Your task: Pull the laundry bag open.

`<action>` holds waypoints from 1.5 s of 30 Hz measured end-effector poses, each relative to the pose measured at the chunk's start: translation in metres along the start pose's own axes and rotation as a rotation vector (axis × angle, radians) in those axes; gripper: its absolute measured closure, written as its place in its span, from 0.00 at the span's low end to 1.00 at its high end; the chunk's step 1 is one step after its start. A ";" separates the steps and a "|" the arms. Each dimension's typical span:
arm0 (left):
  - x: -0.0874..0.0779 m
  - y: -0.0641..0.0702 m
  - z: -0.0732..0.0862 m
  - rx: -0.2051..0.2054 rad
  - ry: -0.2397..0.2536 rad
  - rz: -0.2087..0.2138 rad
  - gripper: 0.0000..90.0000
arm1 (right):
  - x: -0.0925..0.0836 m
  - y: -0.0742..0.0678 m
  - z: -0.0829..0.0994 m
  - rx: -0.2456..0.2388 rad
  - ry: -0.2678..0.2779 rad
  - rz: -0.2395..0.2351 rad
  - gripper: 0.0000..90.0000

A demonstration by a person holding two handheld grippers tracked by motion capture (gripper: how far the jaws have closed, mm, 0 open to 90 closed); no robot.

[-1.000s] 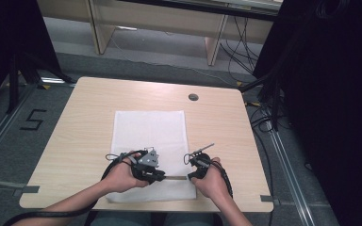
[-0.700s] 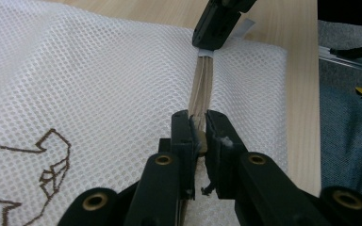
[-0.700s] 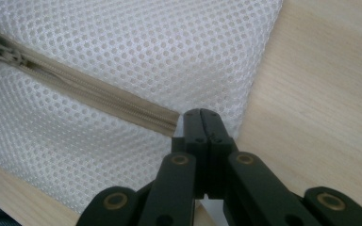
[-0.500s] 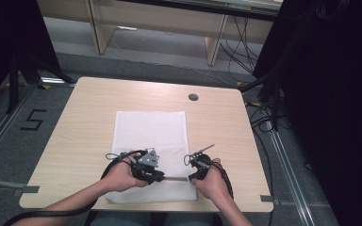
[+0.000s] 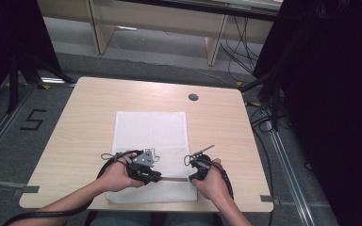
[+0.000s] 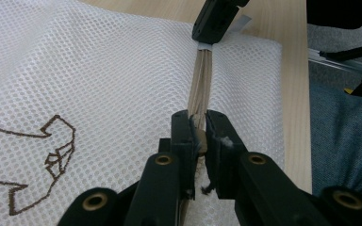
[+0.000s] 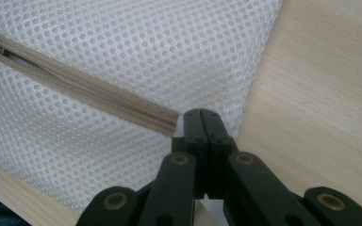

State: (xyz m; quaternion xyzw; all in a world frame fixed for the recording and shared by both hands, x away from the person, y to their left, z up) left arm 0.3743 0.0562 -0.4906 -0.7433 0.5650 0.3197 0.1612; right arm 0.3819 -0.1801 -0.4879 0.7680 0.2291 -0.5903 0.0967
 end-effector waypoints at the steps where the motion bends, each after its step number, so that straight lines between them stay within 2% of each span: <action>1: 0.000 -0.001 0.000 0.007 -0.001 0.003 0.91 | 0.000 0.000 0.000 0.001 0.000 -0.001 1.00; 2: 0.000 0.000 0.000 0.000 -0.001 0.001 0.91 | 0.001 -0.001 0.000 0.012 0.008 0.004 1.00; 3: 0.000 -0.001 -0.001 0.013 0.002 0.005 0.91 | 0.001 0.000 0.000 0.011 -0.001 0.005 1.00; 4: 0.000 -0.001 0.000 -0.005 0.004 0.006 0.91 | 0.000 -0.001 0.000 0.009 -0.004 0.002 1.00; 5: 0.000 -0.002 -0.001 0.004 0.000 0.006 0.91 | 0.001 -0.001 0.000 0.011 -0.001 0.000 1.00; 6: 0.000 -0.002 0.000 -0.007 -0.001 0.004 0.91 | 0.000 -0.003 0.000 0.032 -0.010 -0.012 1.00; 7: 0.001 -0.002 0.000 -0.009 -0.001 0.007 0.91 | 0.000 -0.003 0.000 0.025 0.003 -0.004 1.00; 8: 0.000 -0.002 0.000 -0.008 -0.006 0.003 0.91 | -0.001 -0.002 0.001 0.003 0.005 -0.019 1.00; 11: 0.001 -0.002 0.000 0.000 -0.011 0.000 0.91 | -0.001 -0.002 0.003 -0.003 -0.007 -0.001 1.00; 12: 0.001 -0.003 0.000 0.018 -0.012 0.000 0.91 | 0.000 -0.003 0.003 0.003 -0.010 -0.001 1.00; 14: 0.001 -0.003 0.000 0.014 -0.015 0.000 0.91 | -0.002 -0.005 0.004 0.000 -0.011 -0.008 1.00; 16: 0.001 -0.003 0.001 0.014 -0.020 0.003 0.91 | -0.002 -0.006 0.004 0.016 -0.016 0.004 1.00; 18: 0.001 -0.004 0.002 0.002 -0.024 0.005 0.91 | -0.002 -0.004 0.004 0.004 -0.007 -0.018 1.00; 19: 0.001 -0.005 0.002 0.002 -0.022 0.009 0.91 | -0.002 -0.004 0.004 0.023 -0.017 -0.006 1.00; 20: 0.001 -0.006 0.003 -0.009 -0.020 0.012 0.91 | -0.002 -0.003 0.004 0.020 -0.008 -0.020 1.00; 21: 0.002 -0.007 0.003 -0.004 -0.017 0.021 0.91 | -0.002 -0.001 0.004 0.017 -0.007 -0.029 1.00; 22: 0.002 -0.008 0.003 0.006 -0.025 0.020 0.91 | -0.002 -0.001 0.004 0.040 -0.015 -0.023 1.00; 23: 0.002 -0.006 0.003 -0.012 -0.022 0.020 0.91 | -0.002 -0.001 0.004 0.038 -0.014 -0.024 1.00; 27: 0.000 -0.006 0.002 -0.010 -0.013 0.027 0.91 | -0.002 -0.001 0.004 0.037 -0.015 -0.025 1.00; 29: 0.000 -0.006 0.001 -0.005 -0.012 0.031 0.91 | -0.001 0.000 0.005 0.023 -0.005 -0.018 1.00; 32: -0.001 -0.006 0.001 0.018 -0.015 0.040 0.91 | -0.001 0.001 0.005 0.003 0.008 -0.043 1.00; 35: -0.001 -0.005 0.001 0.030 0.004 0.050 0.91 | -0.001 -0.001 0.006 0.014 -0.004 -0.025 1.00; 36: -0.001 -0.004 0.001 0.036 -0.003 0.039 0.91 | -0.001 -0.002 0.005 0.027 -0.006 -0.024 1.00; 38: -0.001 -0.004 0.000 0.060 -0.005 0.041 0.91 | -0.001 -0.001 0.006 -0.002 0.012 -0.032 1.00; 40: 0.000 -0.004 0.001 0.043 -0.003 0.035 0.91 | -0.002 -0.002 0.006 -0.011 0.012 -0.026 1.00; 42: 0.000 -0.003 0.002 0.045 -0.008 0.034 0.91 | -0.002 -0.005 0.007 0.005 0.007 -0.012 1.00; 44: 0.000 -0.003 0.002 0.057 -0.019 0.034 0.91 | -0.001 -0.006 0.007 0.007 0.000 0.008 1.00; 45: 0.001 -0.004 0.003 0.064 -0.027 0.035 0.91 | -0.002 -0.006 0.007 0.000 0.002 0.003 1.00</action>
Point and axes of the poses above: each handheld gripper's, and its own axes: x roughly forward along the jaws, z roughly out of its underside, y roughly to its right, the point moved 1 cm from there along x, roughly forward along the jaws
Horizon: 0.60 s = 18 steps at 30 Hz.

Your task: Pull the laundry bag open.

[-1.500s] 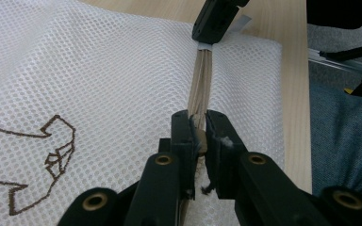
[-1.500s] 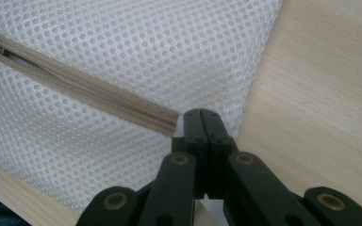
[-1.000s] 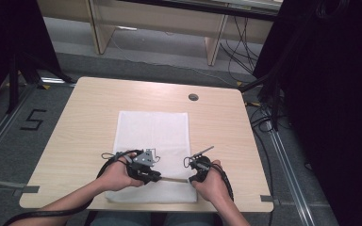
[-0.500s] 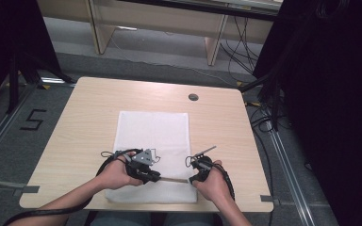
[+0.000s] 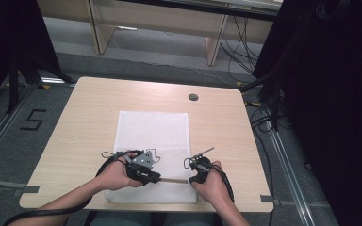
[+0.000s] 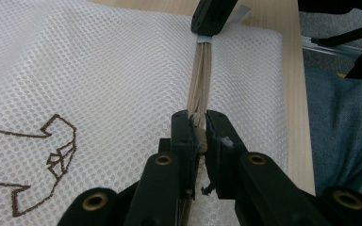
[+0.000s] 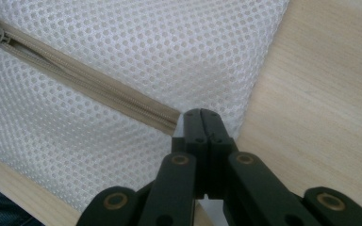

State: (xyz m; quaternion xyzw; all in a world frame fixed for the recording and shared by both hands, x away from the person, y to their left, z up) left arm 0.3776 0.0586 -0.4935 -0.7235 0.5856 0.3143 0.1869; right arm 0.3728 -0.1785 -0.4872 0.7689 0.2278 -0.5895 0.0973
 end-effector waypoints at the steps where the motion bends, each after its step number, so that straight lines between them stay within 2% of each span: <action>1: 0.000 0.000 0.000 -0.009 0.000 0.008 0.91 | 0.000 -0.002 0.000 -0.004 0.005 0.005 1.00; 2: 0.001 0.000 0.001 -0.014 0.000 0.009 0.91 | 0.001 -0.001 0.000 -0.032 0.011 0.002 1.00; 3: 0.000 -0.001 0.002 0.000 -0.016 0.004 0.91 | 0.000 -0.003 0.000 -0.011 0.001 0.008 1.00; 4: -0.001 -0.002 0.003 -0.002 -0.024 0.002 0.91 | 0.000 -0.002 0.000 -0.010 0.000 0.007 1.00; 6: -0.002 -0.003 0.003 -0.015 -0.009 0.011 0.91 | 0.000 -0.002 0.000 -0.003 -0.001 0.008 1.00; 8: -0.001 -0.002 0.002 -0.008 -0.013 0.010 0.91 | 0.000 -0.003 0.000 0.008 -0.006 0.010 1.00; 10: -0.001 -0.002 0.002 -0.004 -0.017 0.013 0.91 | 0.001 0.000 -0.001 -0.025 -0.001 0.006 1.00; 11: -0.002 -0.002 0.002 0.004 -0.022 0.013 0.91 | 0.001 -0.002 0.000 -0.002 -0.005 0.011 1.00; 13: -0.003 -0.002 0.002 0.017 -0.023 0.009 0.91 | 0.002 -0.001 0.000 -0.016 0.002 0.020 1.00; 15: -0.003 -0.002 0.001 0.006 -0.013 0.017 0.91 | 0.001 -0.001 0.000 -0.016 0.001 0.017 1.00; 16: -0.004 -0.001 0.001 0.006 -0.009 0.016 0.91 | 0.001 -0.001 -0.001 0.000 -0.006 0.006 1.00; 17: -0.005 -0.001 0.002 0.020 -0.018 0.016 0.91 | 0.000 -0.001 0.000 -0.002 0.006 -0.008 1.00; 18: -0.005 -0.001 0.004 0.016 -0.014 0.018 0.91 | 0.000 -0.001 0.000 -0.001 0.008 -0.007 1.00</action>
Point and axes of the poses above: each handheld gripper's, and its own axes: x roughly forward along the jaws, z roughly out of its underside, y roughly to its right, the point moved 1 cm from there along x, roughly forward along the jaws
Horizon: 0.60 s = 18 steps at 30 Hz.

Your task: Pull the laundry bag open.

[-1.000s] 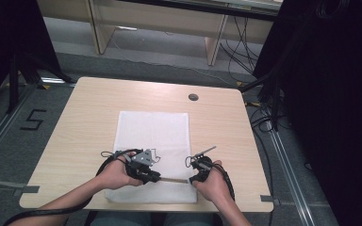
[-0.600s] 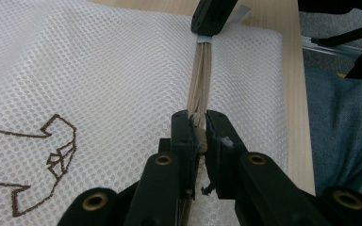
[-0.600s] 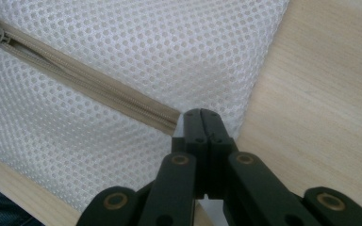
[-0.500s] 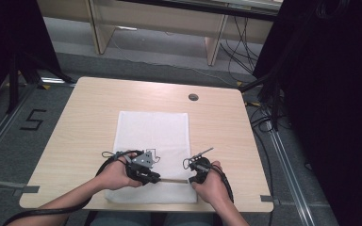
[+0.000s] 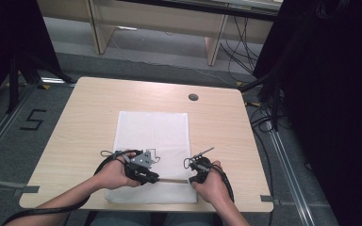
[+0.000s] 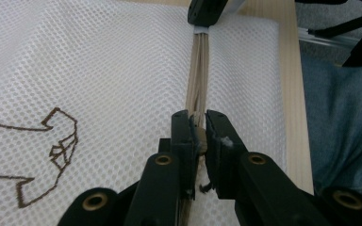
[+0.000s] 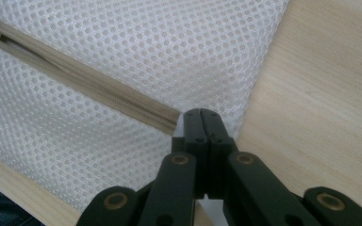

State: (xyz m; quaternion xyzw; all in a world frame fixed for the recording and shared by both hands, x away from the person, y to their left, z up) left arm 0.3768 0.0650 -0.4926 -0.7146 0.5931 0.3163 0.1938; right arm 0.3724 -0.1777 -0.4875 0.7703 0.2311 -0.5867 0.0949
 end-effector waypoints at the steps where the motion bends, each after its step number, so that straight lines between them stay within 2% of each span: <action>1: -0.002 -0.001 0.002 -0.009 0.004 -0.003 0.91 | 0.000 0.000 0.000 0.000 0.001 0.000 1.00; 2: -0.004 -0.001 0.004 -0.025 0.014 0.000 0.91 | 0.000 0.000 0.000 0.000 0.001 -0.002 1.00; 3: -0.005 -0.001 0.005 -0.023 0.015 -0.003 0.91 | 0.000 0.000 -0.001 -0.015 -0.011 0.005 1.00; 4: -0.007 -0.001 0.004 -0.021 0.021 -0.006 0.91 | 0.000 -0.001 -0.001 0.000 -0.015 0.016 1.00; 5: -0.007 0.000 0.003 -0.017 0.022 -0.007 0.91 | 0.001 0.001 -0.001 -0.016 -0.013 0.019 1.00; 12: -0.008 0.000 0.004 0.012 -0.001 -0.004 0.91 | -0.001 -0.001 -0.001 -0.007 -0.010 0.008 1.00; 13: -0.008 0.000 0.004 0.010 0.001 -0.004 0.91 | 0.000 -0.001 -0.001 0.002 -0.016 0.015 1.00; 14: -0.009 -0.001 0.005 -0.009 0.018 0.005 0.91 | 0.000 -0.001 -0.001 0.005 -0.016 0.017 1.00; 15: -0.010 -0.001 0.006 -0.005 0.011 0.003 0.91 | 0.000 -0.001 -0.001 0.007 -0.017 0.016 1.00; 16: -0.010 -0.001 0.007 -0.009 0.011 0.005 0.91 | 0.000 0.000 -0.001 -0.012 -0.013 0.004 1.00; 18: -0.012 -0.002 0.010 -0.014 0.009 0.004 0.91 | -0.001 0.000 -0.001 -0.001 -0.011 0.002 1.00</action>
Point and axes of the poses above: each handheld gripper's, and its own axes: x roughly forward along the jaws, z roughly out of its underside, y roughly to its right, the point moved 1 cm from there along x, roughly forward along the jaws
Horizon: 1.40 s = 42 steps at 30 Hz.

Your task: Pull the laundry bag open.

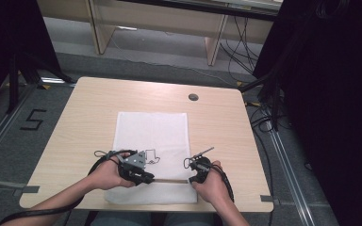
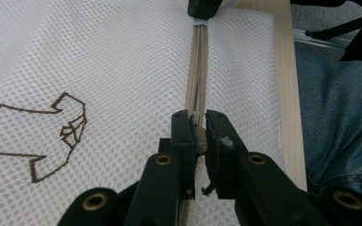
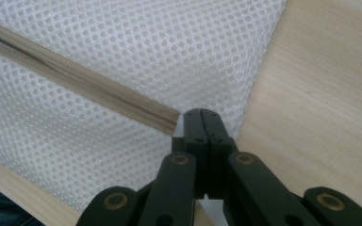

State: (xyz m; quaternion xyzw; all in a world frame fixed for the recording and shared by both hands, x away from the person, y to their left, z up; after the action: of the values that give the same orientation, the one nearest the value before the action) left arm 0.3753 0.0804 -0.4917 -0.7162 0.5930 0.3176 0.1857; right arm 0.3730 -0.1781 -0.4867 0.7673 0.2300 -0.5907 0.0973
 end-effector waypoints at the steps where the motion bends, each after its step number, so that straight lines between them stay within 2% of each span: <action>1: -0.001 -0.001 0.000 0.004 0.004 -0.003 0.91 | 0.000 0.000 0.000 0.001 0.000 -0.001 1.00; 2: -0.001 0.000 -0.001 0.006 0.005 -0.006 0.91 | 0.000 0.001 -0.001 -0.005 0.000 -0.006 1.00; 3: -0.001 0.001 -0.002 0.009 0.006 -0.006 0.91 | 0.002 0.001 -0.001 -0.003 -0.005 0.012 1.00; 4: -0.001 0.002 -0.002 0.013 0.004 -0.008 0.91 | 0.002 0.001 0.000 0.011 -0.001 0.003 1.00; 5: -0.001 0.002 -0.001 0.011 0.006 -0.009 0.91 | 0.001 0.001 0.000 -0.004 -0.001 0.008 1.00; 7: -0.002 0.001 -0.001 0.020 0.000 -0.009 0.91 | 0.000 0.000 0.000 0.006 0.000 0.000 1.00; 8: -0.002 0.001 -0.001 0.012 0.005 -0.003 0.91 | 0.000 -0.002 0.000 0.032 -0.009 -0.011 1.00; 9: -0.003 0.001 -0.002 0.016 0.006 -0.004 0.91 | 0.000 0.000 0.000 0.004 -0.001 0.001 1.00; 11: -0.003 0.001 -0.002 0.026 0.003 -0.004 0.91 | 0.001 0.002 -0.001 -0.019 0.009 -0.005 1.00; 12: -0.003 0.002 -0.002 0.025 0.005 -0.004 0.91 | 0.000 0.000 0.000 0.007 -0.001 0.000 1.00; 13: -0.003 0.002 -0.002 0.029 -0.001 -0.009 0.91 | 0.000 0.000 0.000 0.007 -0.004 -0.002 1.00; 16: -0.008 0.002 0.002 0.018 0.005 -0.012 0.91 | 0.001 0.000 -0.001 0.021 -0.009 0.005 1.00; 19: -0.013 0.000 0.007 0.001 0.017 -0.017 0.91 | 0.001 0.003 -0.001 -0.019 0.008 -0.009 1.00; 20: -0.014 0.001 0.007 -0.004 0.023 -0.016 0.91 | 0.002 0.004 -0.001 -0.016 -0.002 0.000 1.00; 22: -0.013 0.002 0.006 0.015 0.012 -0.022 0.91 | 0.002 0.003 -0.001 -0.009 0.003 -0.006 1.00; 25: -0.013 0.001 0.007 0.008 0.010 -0.019 0.91 | 0.002 0.003 -0.001 -0.011 -0.002 0.004 1.00; 26: -0.013 0.001 0.007 0.008 0.010 -0.017 0.91 | 0.002 0.002 -0.001 0.012 -0.006 0.007 1.00; 27: -0.013 0.001 0.006 0.007 0.013 -0.014 0.91 | 0.002 0.002 -0.001 0.013 -0.006 0.010 1.00; 30: -0.014 0.000 0.007 -0.001 0.014 -0.009 0.91 | 0.002 0.002 -0.001 0.014 -0.005 0.008 1.00; 31: -0.015 -0.001 0.007 0.008 0.008 -0.013 0.91 | 0.002 0.002 -0.001 0.014 -0.004 0.008 1.00; 32: -0.015 -0.001 0.007 -0.004 0.013 -0.008 0.91 | 0.001 0.001 -0.001 0.026 0.009 -0.003 1.00; 33: -0.015 -0.001 0.007 -0.001 0.014 -0.009 0.91 | 0.000 0.002 -0.001 0.010 0.000 -0.010 1.00; 37: -0.015 -0.001 0.007 0.001 0.014 0.009 0.91 | 0.000 0.002 -0.001 0.009 -0.003 -0.010 1.00; 38: -0.015 0.000 0.007 0.001 0.011 -0.003 0.91 | 0.000 0.002 -0.001 0.009 -0.002 -0.008 1.00; 39: -0.016 -0.001 0.008 0.010 0.006 -0.002 0.91 | 0.002 0.002 -0.001 0.011 -0.006 0.007 1.00; 42: -0.016 0.000 0.007 0.006 0.009 -0.005 0.91 | 0.002 0.002 -0.001 0.011 -0.006 0.009 1.00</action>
State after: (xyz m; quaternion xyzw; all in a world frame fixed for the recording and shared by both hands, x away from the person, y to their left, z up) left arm 0.3718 0.0966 -0.4856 -0.7187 0.5929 0.3119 0.1860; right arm 0.3749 -0.1792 -0.4882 0.7671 0.2230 -0.5938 0.0962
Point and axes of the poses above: each handheld gripper's, and its own axes: x roughly forward along the jaws, z roughly out of its underside, y roughly to its right, the point moved 1 cm from there along x, roughly forward along the jaws
